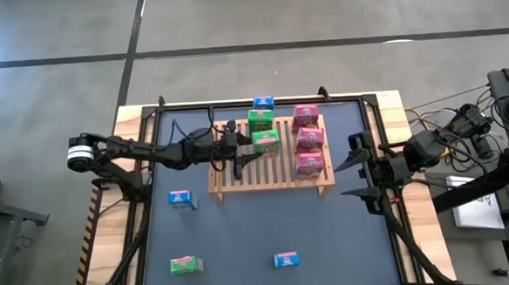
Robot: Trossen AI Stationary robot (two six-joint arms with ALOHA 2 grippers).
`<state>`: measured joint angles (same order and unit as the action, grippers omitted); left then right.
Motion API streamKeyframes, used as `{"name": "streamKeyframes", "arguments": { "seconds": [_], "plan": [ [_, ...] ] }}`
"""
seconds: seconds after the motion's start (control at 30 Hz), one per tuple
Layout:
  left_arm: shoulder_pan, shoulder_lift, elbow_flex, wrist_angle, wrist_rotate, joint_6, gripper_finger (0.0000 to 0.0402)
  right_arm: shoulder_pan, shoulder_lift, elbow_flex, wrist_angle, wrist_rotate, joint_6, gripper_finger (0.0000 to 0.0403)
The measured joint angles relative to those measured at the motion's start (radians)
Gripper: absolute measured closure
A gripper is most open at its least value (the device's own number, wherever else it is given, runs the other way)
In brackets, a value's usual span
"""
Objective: Stack cereal on shelf
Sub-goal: Put the top green cereal box on the shelf aligned with the other green cereal box, then put the green cereal box on the shelf aligned with the other green cereal boxes
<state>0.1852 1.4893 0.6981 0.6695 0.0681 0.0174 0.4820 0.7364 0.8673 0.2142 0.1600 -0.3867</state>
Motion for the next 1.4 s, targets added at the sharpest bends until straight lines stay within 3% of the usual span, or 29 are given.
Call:
{"name": "streamKeyframes", "arguments": {
  "seconds": [0.43,0.7,0.9,1.03,1.13,1.27,1.4],
  "plan": [
    [0.000,-0.023,-0.003,-0.090,0.000,-0.005,0.0155,0.000,0.000,0.000,0.000,0.000,0.001,0.0175],
    [-0.002,-0.176,-0.002,-0.301,-0.001,-0.003,0.0142,0.000,0.000,0.000,-0.001,0.000,0.002,0.0175],
    [-0.049,-0.355,0.007,-0.557,-0.007,-0.022,0.0142,0.000,0.000,0.000,-0.007,-0.001,0.002,0.0175],
    [-0.182,-0.456,0.031,-0.731,-0.076,-0.065,0.0142,0.000,0.000,0.000,-0.024,-0.001,0.002,0.0175],
    [-0.354,-0.487,0.073,-0.872,-0.258,-0.110,0.0142,0.000,0.004,0.000,-0.024,-0.001,0.001,0.0175],
    [-0.590,-0.464,0.148,-0.963,-0.505,-0.195,0.0142,0.000,0.009,0.000,-0.023,-0.001,-0.006,0.0175],
    [-0.754,-0.398,0.227,-1.045,-0.578,-0.315,0.0142,0.000,0.016,0.000,-0.022,-0.001,-0.002,0.0175]
  ]
}}
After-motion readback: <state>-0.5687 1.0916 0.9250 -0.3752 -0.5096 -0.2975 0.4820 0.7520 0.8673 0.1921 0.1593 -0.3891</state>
